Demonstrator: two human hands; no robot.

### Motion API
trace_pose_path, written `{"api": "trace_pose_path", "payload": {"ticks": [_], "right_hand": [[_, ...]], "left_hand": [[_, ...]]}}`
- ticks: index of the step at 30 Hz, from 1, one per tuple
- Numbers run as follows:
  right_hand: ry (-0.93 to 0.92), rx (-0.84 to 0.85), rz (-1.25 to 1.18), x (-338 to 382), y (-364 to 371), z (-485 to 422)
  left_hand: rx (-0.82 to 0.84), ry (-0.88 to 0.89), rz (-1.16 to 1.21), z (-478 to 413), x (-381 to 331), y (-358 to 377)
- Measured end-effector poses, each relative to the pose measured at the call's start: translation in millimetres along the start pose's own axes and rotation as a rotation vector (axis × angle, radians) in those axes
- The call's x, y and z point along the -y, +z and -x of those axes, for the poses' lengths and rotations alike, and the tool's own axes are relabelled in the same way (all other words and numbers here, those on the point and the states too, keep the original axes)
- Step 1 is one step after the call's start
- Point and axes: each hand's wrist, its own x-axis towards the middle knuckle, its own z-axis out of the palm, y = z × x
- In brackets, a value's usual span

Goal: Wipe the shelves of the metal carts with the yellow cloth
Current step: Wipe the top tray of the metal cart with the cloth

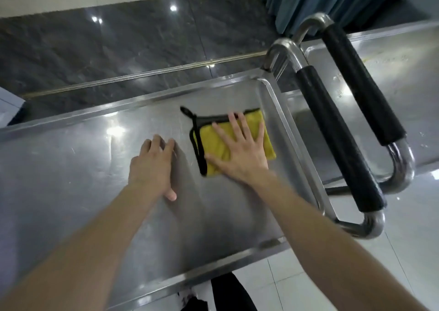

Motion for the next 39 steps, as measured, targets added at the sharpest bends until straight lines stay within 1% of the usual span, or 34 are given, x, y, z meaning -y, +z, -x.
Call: {"api": "trace_pose_path", "payload": {"ticks": [2,3,5,7,11,13,15,17,19,23,25,26,28,31,33,34,36,39], "right_hand": [[-0.006,0.035,0.015,-9,-17,-77],[-0.007,0.044,0.035,-12,-21,-101],[-0.014,0.034,0.057,-15,-20,-113],[-0.04,0.007,0.046,-16,-14,-78],[-0.105,0.033,-0.01,-24,-7,63],[-0.021,0.088,-0.029,-26,-5,117],[0.135,0.107,-0.074,-13,0,128],[0.258,0.038,-0.103,9,5,96],[0.305,-0.027,-0.128,27,7,35],[0.347,0.001,-0.16,31,-14,-103],[0.383,-0.018,-0.152,30,-16,-134],[0.382,-0.031,-0.14,29,-15,-131],[0.335,-0.052,-0.121,24,-11,-90],[0.305,-0.069,-0.107,8,3,28],[0.351,-0.05,-0.108,6,10,104],[0.387,-0.028,-0.105,7,11,125],[0.428,-0.008,-0.082,9,13,118],[0.435,-0.062,-0.106,9,4,22]], "left_hand": [[-0.007,-0.002,-0.019,-1,1,2],[-0.005,-0.013,-0.019,-3,1,3],[0.001,-0.019,-0.017,-4,0,3],[-0.004,-0.014,-0.019,-3,-1,4],[-0.007,0.0,-0.011,1,-3,4],[0.001,0.001,0.002,1,-4,2],[0.001,-0.014,0.009,1,-3,3],[-0.012,-0.019,0.006,0,-1,6],[-0.02,-0.008,-0.012,-1,0,8],[-0.038,0.004,-0.035,-1,1,10],[-0.028,-0.005,-0.031,-1,0,10],[-0.022,-0.006,-0.035,0,0,10],[-0.011,0.002,-0.038,1,-1,8],[0.004,-0.001,-0.025,5,-3,5],[0.004,0.016,-0.022,6,-5,3],[0.001,0.014,-0.025,6,-5,5],[0.0,0.012,-0.028,5,-5,6],[-0.006,0.031,-0.048,2,-4,6]]}}
